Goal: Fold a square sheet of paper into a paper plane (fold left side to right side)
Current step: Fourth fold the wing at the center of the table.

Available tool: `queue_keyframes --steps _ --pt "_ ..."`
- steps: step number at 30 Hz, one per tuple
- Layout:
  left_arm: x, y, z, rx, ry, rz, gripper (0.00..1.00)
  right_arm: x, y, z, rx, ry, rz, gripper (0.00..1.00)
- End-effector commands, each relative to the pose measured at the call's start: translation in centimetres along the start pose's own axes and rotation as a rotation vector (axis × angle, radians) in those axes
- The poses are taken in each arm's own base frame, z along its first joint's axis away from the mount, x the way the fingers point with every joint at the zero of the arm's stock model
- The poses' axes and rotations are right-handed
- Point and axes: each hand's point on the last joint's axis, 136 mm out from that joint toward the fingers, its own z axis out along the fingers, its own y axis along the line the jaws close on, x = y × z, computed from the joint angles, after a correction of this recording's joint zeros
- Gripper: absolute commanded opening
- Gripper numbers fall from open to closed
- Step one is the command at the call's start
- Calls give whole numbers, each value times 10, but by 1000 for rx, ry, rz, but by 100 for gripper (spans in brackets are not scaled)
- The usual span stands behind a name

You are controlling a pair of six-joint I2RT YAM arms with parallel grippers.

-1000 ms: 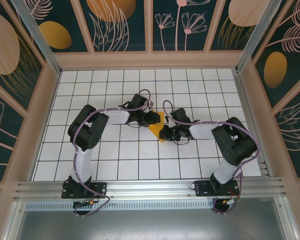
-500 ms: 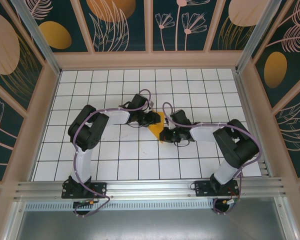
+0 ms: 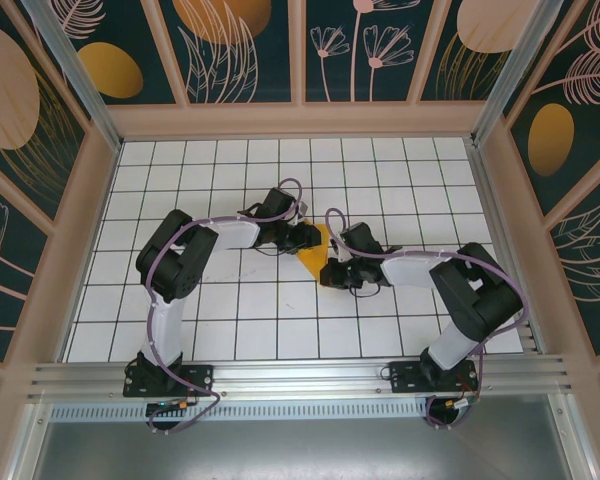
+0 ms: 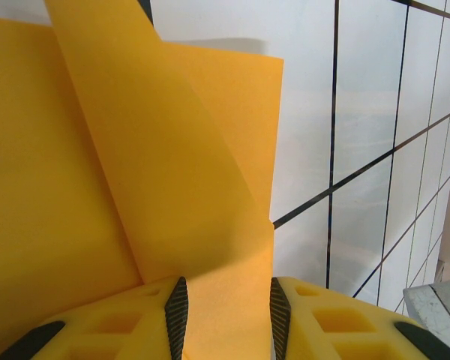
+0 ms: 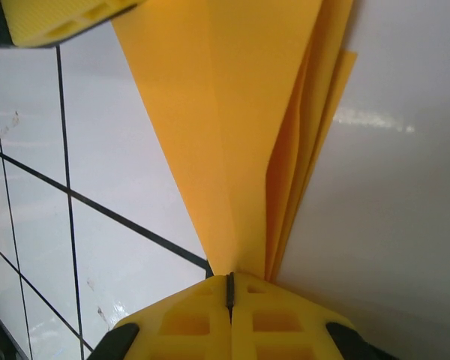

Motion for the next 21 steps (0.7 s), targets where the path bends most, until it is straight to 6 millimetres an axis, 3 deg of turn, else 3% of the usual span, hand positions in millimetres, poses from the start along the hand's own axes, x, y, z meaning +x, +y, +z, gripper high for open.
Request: queue_keyframes --steps 1,6,13,21 --pt "27 70 21 -201 55 -58 38 54 -25 -5 99 182 49 7" --pt "26 68 20 -197 54 -56 38 40 -10 -12 67 147 22 6" --pt "24 63 19 -187 50 -49 38 -14 29 -46 -94 -58 7 7" --pt "23 61 19 -180 49 -50 37 -34 28 -16 -59 -73 -2 7"
